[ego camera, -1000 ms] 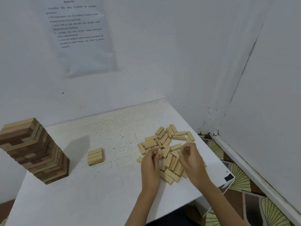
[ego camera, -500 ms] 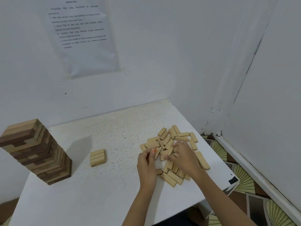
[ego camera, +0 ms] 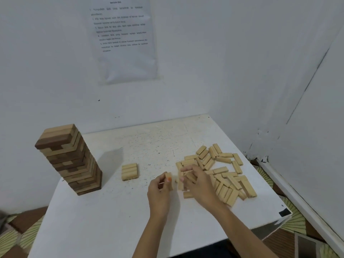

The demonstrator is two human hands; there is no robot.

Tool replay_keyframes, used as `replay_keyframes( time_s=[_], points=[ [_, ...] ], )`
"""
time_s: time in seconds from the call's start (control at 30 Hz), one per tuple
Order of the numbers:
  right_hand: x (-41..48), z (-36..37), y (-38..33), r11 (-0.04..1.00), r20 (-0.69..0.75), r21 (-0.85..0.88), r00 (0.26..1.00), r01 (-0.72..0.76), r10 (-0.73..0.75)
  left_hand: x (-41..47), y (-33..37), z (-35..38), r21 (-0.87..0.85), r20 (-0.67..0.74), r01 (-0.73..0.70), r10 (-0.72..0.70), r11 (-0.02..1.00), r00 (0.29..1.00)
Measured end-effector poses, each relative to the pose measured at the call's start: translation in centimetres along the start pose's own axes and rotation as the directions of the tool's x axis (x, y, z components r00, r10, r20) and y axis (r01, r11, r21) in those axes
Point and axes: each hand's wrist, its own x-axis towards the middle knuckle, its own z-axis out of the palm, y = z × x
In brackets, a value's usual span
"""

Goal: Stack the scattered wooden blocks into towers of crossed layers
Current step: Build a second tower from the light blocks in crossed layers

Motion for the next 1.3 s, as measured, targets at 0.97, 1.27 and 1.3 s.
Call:
replay_keyframes(
  time_s=[0.97, 1.27, 1.3],
  points=[
    [0.3, 8.0, -0.1, 0.994, 0.029, 0.036, 0.994, -0.107, 0.106, -0.1, -2.1, -9.6, 0.212, -0.058, -0.031, 0.044, 0.977, 0.997],
    [0.3, 6.9, 0.0, 0.998, 0.211, -0.049, 0.977, -0.033, 0.043, 0.2, -2.2, -10.5, 0.178, 0.127, -0.098, 0.076, 0.979, 0.989],
    [0.3, 6.3, 0.1, 0.998, 0.305, -0.056, 0.952, -0.02, 0.036, 0.4, -2.4, -10.9, 0.197, 0.173, -0.11, 0.076, 0.974, 0.982]
  ],
)
